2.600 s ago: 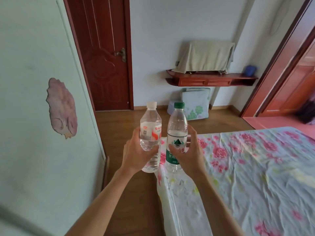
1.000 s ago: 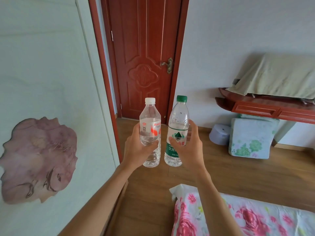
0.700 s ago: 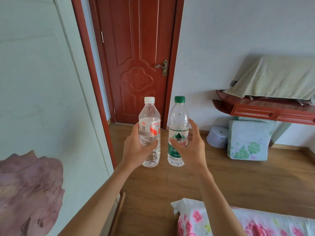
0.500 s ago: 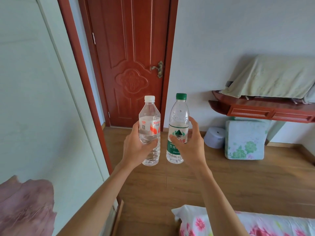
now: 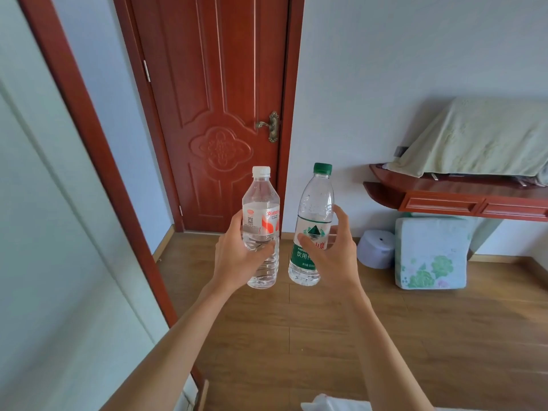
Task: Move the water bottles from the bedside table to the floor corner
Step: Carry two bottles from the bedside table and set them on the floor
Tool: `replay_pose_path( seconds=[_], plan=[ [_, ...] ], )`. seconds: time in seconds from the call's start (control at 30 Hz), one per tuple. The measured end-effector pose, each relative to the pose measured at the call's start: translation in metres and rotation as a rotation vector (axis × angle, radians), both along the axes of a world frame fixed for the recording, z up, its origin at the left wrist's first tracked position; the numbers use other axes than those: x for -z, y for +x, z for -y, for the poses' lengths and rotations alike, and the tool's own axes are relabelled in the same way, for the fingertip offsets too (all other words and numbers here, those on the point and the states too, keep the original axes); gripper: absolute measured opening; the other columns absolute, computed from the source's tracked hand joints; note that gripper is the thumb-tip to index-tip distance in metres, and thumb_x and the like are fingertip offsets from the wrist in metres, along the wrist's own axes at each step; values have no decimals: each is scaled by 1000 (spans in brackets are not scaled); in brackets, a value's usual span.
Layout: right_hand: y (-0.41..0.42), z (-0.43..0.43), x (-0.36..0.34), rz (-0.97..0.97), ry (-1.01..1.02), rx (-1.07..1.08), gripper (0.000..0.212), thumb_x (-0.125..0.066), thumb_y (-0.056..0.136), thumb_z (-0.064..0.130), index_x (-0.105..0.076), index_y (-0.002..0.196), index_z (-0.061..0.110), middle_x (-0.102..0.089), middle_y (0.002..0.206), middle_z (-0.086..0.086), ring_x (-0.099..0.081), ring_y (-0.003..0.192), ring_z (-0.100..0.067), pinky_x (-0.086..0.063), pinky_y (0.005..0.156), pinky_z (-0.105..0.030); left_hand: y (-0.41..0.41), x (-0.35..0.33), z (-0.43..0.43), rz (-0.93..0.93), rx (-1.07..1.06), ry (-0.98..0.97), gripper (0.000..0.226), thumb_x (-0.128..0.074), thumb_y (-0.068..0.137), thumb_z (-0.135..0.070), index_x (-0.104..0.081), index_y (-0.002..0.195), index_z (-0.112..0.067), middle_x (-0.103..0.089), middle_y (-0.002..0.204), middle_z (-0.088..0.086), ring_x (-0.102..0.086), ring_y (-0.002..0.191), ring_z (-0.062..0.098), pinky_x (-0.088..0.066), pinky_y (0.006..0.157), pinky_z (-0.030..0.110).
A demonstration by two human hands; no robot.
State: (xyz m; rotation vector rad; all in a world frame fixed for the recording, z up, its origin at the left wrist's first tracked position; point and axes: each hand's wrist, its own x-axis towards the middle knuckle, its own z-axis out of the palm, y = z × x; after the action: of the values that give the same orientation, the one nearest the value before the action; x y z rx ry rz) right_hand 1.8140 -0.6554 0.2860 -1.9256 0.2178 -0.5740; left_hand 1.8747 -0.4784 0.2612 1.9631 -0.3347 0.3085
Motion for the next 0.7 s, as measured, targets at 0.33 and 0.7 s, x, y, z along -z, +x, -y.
replay_pose_path(
  seconds=[0.33, 0.7],
  plan=[
    [117, 83, 6, -28, 10, -6, 83, -79, 80, 22, -29, 146, 31, -59, 109, 12, -58, 84, 9, -44, 60, -7, 117, -1, 83, -10, 56, -51, 65, -82, 73, -31, -50, 129, -22, -62, 102, -27, -58, 97, -15, -48, 80, 12],
    [191, 177, 7, -19, -14, 40, 85, -81, 78, 22, -30, 144, 36, -60, 129, -1, -60, 98, -4, -47, 66, -8, 204, -3, 181, -21, 115, -49, 65, -84, 71, -32, -49, 125, -29, -58, 97, -32, -53, 93, -24, -42, 82, 14]
  ],
)
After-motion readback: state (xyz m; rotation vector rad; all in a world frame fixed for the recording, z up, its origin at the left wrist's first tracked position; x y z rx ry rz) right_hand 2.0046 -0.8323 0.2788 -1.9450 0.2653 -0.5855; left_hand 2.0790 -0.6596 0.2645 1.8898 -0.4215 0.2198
